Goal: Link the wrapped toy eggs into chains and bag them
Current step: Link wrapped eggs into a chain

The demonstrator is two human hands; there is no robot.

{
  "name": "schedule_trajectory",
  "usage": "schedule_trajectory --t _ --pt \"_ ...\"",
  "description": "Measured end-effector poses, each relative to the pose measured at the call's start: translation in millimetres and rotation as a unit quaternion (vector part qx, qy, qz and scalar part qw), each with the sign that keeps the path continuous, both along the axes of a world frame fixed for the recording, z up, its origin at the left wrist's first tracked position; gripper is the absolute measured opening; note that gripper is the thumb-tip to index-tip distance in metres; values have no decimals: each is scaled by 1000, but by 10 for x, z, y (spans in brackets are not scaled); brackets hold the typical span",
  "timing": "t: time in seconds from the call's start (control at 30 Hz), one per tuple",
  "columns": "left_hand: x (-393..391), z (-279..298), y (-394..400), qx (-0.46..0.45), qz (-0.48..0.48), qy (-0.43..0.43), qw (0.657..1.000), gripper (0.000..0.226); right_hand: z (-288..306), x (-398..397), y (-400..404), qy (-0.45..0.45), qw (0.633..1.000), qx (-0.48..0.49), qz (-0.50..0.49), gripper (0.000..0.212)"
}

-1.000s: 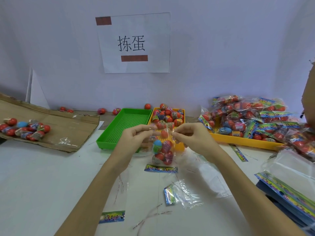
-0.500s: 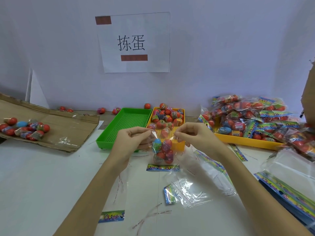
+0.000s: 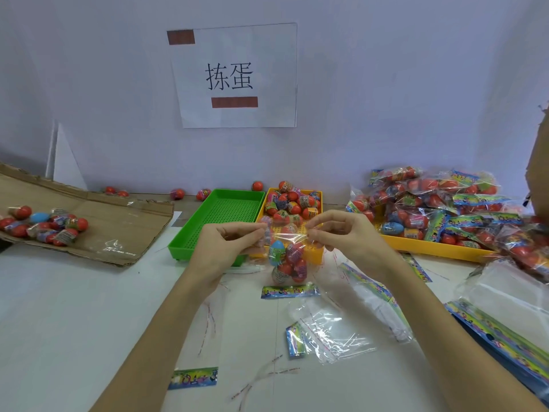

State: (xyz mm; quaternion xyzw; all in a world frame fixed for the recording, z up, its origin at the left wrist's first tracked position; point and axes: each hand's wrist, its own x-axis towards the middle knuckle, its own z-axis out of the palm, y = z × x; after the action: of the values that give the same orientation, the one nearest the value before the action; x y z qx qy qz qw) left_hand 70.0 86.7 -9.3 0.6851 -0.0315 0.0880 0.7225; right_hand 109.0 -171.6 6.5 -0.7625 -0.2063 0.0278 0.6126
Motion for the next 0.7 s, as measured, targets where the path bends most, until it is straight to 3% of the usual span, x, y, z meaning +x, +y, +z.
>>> schedule_trajectory --t 0.23,0.4,0.7 --pt "-34 38 76 60 -41 -48 996 25 -28 10 -51 16 999 27 7 13" --pt "-37 39 107 131 -44 -96 986 18 -35 23 -89 17 999 29 22 14" --pt "-18 4 120 257 -40 -179 949 21 8 19 -66 -6 998 -61 -7 20"
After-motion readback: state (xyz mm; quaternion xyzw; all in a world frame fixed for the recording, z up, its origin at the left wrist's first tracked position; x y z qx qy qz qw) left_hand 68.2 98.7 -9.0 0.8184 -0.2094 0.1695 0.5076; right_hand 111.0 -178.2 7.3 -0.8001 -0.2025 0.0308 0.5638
